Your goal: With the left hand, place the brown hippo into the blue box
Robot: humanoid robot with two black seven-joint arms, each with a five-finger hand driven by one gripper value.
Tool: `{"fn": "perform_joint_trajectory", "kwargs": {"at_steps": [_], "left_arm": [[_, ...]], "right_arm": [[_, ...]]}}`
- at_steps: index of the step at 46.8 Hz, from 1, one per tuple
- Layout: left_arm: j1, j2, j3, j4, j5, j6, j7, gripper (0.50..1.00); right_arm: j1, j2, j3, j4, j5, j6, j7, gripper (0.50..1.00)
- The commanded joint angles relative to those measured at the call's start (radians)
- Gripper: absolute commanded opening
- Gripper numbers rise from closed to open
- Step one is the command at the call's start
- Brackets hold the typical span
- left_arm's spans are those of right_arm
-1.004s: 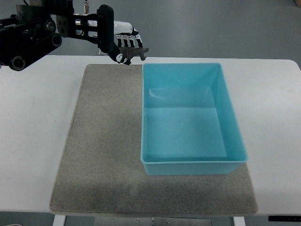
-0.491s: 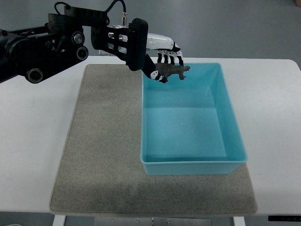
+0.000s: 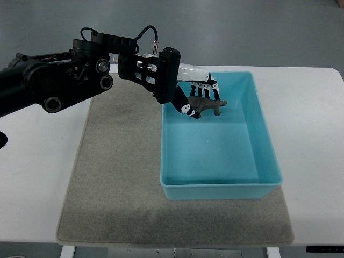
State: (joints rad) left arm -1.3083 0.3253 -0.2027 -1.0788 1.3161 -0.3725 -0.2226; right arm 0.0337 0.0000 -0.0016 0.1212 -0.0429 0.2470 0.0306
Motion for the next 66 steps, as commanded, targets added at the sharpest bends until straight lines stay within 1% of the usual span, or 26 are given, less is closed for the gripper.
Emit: {"fn": "perform_joint_trajectory", "kwargs": {"at_steps": [1,2,3,5,7,9,10,11,19,33,41,53,66], "left_arm": [[0.009,-0.006,0.0,-0.009,0.0,0.004,0.0,0.5],[0.011,-0.006,0.0,-0.009,0.0,0.006,0.0,0.5],[0.012,-0.008,0.0,-0.009,-0.002,0.007,-0.001,0.525],[0.018,-0.008,-0.001,-0.009,-0.002,0.015,-0.009,0.691],[0.02,-0.012,-0.001,-0.009,-0.002,0.035,-0.011,0.818],[0.023,-0.015,-0.001,-0.009,-0.002,0.056,-0.012,0.925],[0.026,-0.015,-0.001,-0.009,-0.002,0.063,-0.012,0.966],[0.029,-0.015,-0.001,-0.009,-0.003,0.066,-0.012,0.981],[0.031,-0.015,-0.001,-0.01,-0.008,0.064,-0.014,0.994],[0.032,-0.014,-0.003,-0.007,-0.018,0.063,-0.014,0.994],[0.032,-0.012,-0.006,0.023,-0.026,0.07,-0.014,0.994],[0.031,-0.002,-0.009,0.16,-0.041,0.078,-0.014,0.994],[0.034,0.004,-0.035,0.342,-0.153,0.08,-0.014,0.994]], "right_arm": [[-0.001,0.0,0.0,0.0,0.0,0.0,0.0,0.936],[0.0,0.0,0.0,0.0,0.0,0.0,0.0,0.936],[0.0,0.0,0.0,0.0,0.0,0.0,0.0,0.936],[0.0,0.0,0.0,0.0,0.0,0.0,0.0,0.936],[-0.001,0.0,0.0,0.0,0.0,0.0,0.0,0.936],[0.0,0.0,0.0,0.0,0.0,0.0,0.0,0.936],[0.0,0.0,0.0,0.0,0.0,0.0,0.0,0.936],[0.0,0.0,0.0,0.0,0.0,0.0,0.0,0.936],[0.0,0.0,0.0,0.0,0.0,0.0,0.0,0.936],[0.0,0.0,0.0,0.0,0.0,0.0,0.0,0.936],[0.0,0.0,0.0,0.0,0.0,0.0,0.0,0.936],[0.0,0.0,0.0,0.0,0.0,0.0,0.0,0.936],[0.0,0.0,0.0,0.0,0.0,0.0,0.0,0.936]]}}
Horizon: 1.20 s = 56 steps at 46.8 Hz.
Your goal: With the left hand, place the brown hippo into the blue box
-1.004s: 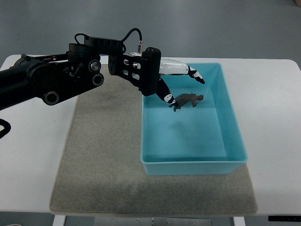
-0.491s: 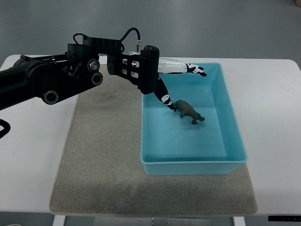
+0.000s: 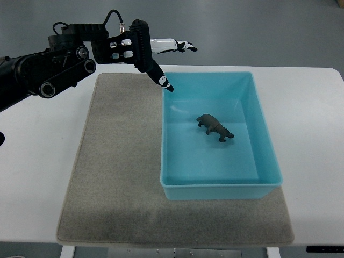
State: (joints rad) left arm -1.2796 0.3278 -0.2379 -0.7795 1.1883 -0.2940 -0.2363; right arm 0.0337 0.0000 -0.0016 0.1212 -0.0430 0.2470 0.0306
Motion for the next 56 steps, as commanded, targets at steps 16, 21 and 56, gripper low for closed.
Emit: {"fn": "perform_joint_trajectory", "kwargs": {"at_steps": [16,21,56], "left_arm": [[0.02,-0.004,0.005,0.235,-0.199,0.119,0.0,0.994],[0.025,-0.007,0.003,0.275,-0.292,0.164,0.002,0.994],[0.1,-0.11,-0.018,0.451,-1.277,0.24,0.1,0.992]], "right_arm": [[0.0,0.0,0.0,0.0,0.0,0.0,0.0,0.936],[0.0,0.0,0.0,0.0,0.0,0.0,0.0,0.936],[0.0,0.0,0.0,0.0,0.0,0.0,0.0,0.936]]}}
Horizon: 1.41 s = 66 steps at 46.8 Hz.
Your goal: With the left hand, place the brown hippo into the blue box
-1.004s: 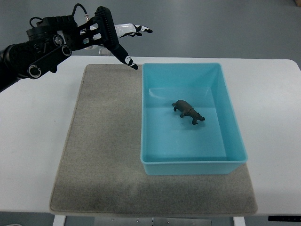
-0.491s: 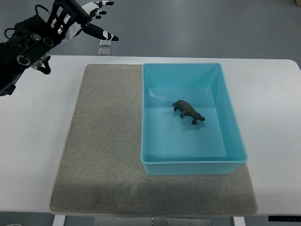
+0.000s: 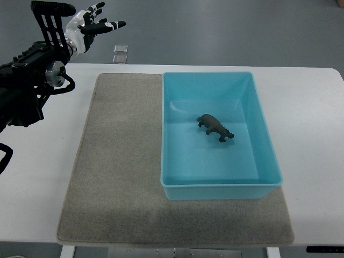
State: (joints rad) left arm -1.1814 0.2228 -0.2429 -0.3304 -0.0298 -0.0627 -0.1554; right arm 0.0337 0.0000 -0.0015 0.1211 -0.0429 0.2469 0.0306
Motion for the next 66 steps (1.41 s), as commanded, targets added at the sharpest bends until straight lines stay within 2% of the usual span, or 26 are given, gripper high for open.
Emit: {"fn": "perform_joint_trajectory", "kwargs": {"at_steps": [1,11,21,25,35,66], "left_arm": [[0.002,-0.005,-0.018,0.002,-0.071,0.011,0.023,0.992],[0.04,-0.019,-0.111,0.001,-0.096,-0.018,0.037,0.994],[0.097,-0.02,-0.228,0.007,-0.094,-0.195,0.033,0.996],[0.105,-0.019,-0.237,0.001,-0.096,-0.223,0.03,0.996],[0.121,-0.017,-0.315,-0.006,-0.104,-0.226,0.025,0.994],[0.137,-0.011,-0.319,-0.012,-0.088,-0.25,0.017,0.996]], "right_arm": [[0.0,0.0,0.0,0.0,0.0,0.0,0.0,0.936],[0.0,0.0,0.0,0.0,0.0,0.0,0.0,0.936],[0.0,0.0,0.0,0.0,0.0,0.0,0.0,0.936],[0.0,0.0,0.0,0.0,0.0,0.0,0.0,0.936],[0.0,0.0,0.0,0.0,0.0,0.0,0.0,0.936],[0.0,0.0,0.0,0.0,0.0,0.0,0.0,0.936]]}}
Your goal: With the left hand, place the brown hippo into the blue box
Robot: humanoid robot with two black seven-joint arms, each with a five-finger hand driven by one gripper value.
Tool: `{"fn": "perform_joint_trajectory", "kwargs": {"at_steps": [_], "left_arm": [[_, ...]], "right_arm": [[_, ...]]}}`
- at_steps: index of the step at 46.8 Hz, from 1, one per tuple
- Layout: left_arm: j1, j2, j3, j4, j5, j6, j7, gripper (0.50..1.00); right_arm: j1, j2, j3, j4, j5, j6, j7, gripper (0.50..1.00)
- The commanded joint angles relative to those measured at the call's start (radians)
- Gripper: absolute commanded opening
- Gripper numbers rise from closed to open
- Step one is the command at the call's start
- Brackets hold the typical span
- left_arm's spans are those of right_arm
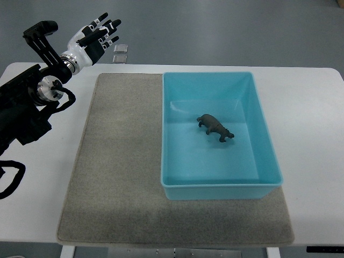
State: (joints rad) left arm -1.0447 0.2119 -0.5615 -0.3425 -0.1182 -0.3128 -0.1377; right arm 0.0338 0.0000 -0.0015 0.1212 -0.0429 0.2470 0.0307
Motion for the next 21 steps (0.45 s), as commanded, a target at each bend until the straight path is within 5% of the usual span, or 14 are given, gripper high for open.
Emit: {"fn": "perform_joint_trajectory", "kwargs": {"at_steps": [1,21], "left_arm": [[0.0,-0.002,0.0,0.0,0.0,0.0,0.0,0.996],[-0.017,-0.006,0.005,-0.001,0.0,0.0,0.0,0.996]], "right_arm": [[0.0,0.0,0.0,0.0,0.0,0.0,0.0,0.936],[0.005,0.0,0.002,0.025,-0.002,0.008,0.0,0.936]]}}
